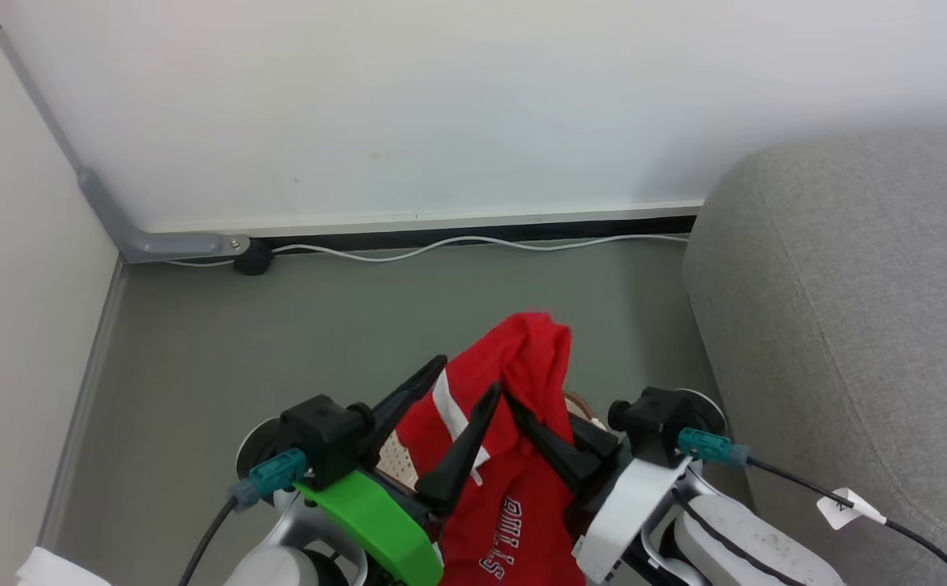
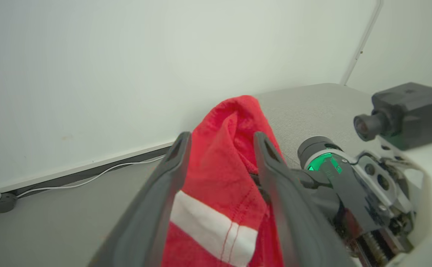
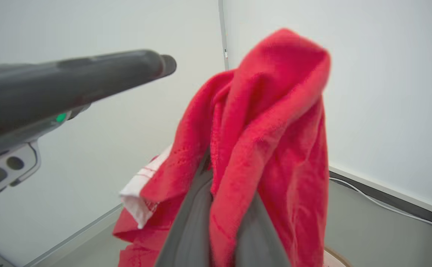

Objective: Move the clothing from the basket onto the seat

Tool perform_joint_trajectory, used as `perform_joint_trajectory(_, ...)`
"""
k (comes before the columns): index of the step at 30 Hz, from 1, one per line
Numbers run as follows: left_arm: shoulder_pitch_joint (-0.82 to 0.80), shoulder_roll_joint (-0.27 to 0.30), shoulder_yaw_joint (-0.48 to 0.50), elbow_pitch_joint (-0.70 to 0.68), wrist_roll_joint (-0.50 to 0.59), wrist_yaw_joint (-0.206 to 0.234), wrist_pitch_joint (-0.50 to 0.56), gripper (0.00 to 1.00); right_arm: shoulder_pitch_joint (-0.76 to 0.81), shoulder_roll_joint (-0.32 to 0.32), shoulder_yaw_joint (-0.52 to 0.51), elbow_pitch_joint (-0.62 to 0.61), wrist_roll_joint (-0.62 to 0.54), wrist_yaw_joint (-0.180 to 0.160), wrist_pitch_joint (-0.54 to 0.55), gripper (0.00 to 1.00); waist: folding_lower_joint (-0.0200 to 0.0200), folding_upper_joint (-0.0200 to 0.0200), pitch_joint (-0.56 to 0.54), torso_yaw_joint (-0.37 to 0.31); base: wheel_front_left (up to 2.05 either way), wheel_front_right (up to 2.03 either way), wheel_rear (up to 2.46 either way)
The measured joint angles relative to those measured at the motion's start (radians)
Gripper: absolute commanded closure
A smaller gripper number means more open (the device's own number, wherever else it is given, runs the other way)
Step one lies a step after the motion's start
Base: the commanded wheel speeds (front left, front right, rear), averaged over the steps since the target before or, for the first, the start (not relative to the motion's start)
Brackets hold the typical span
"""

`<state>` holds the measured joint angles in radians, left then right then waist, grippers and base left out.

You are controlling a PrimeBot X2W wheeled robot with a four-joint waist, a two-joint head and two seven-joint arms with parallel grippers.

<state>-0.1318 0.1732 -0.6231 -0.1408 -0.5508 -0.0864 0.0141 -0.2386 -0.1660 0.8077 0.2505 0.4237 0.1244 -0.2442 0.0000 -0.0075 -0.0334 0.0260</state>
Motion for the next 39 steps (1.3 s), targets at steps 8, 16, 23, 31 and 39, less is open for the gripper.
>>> perform_joint_trajectory(8, 0.025, 0.006, -0.013, -0.017, 0.002, 0.007, -0.011, 0.00, 0.001, -0.048, -0.060, -0.044, 0.000, -0.046, 0.000, 1.00, 0.0000, 0.0000, 0.019, -0.090, 0.00, 0.00, 0.00)
perform_joint_trajectory(16, 0.024, 0.007, -0.039, -0.046, 0.021, -0.001, -0.011, 0.00, 0.019, -0.072, -0.106, -0.109, 0.000, -0.092, 0.000, 1.00, 0.0000, 0.0001, 0.063, -0.191, 0.00, 0.00, 0.00)
perform_joint_trajectory(23, 0.022, 0.033, -0.038, -0.068, 0.058, 0.000, -0.006, 0.00, 0.023, -0.073, -0.184, -0.150, 0.029, -0.118, -0.002, 1.00, 0.0000, 0.0000, 0.138, -0.269, 0.00, 0.00, 0.00)
perform_joint_trajectory(31, 0.017, 0.047, -0.056, -0.066, 0.078, 0.008, 0.038, 0.00, -0.101, -0.132, -0.361, -0.151, 0.073, -0.142, -0.002, 1.00, 0.0000, 0.0000, 0.260, -0.308, 0.00, 0.00, 0.00)
perform_joint_trajectory(39, 0.008, 0.072, -0.055, -0.068, 0.091, 0.016, 0.073, 0.00, -0.329, -0.161, -0.652, -0.053, 0.241, -0.199, -0.003, 1.00, 0.0001, 0.0000, 0.378, -0.279, 0.00, 0.00, 0.00)
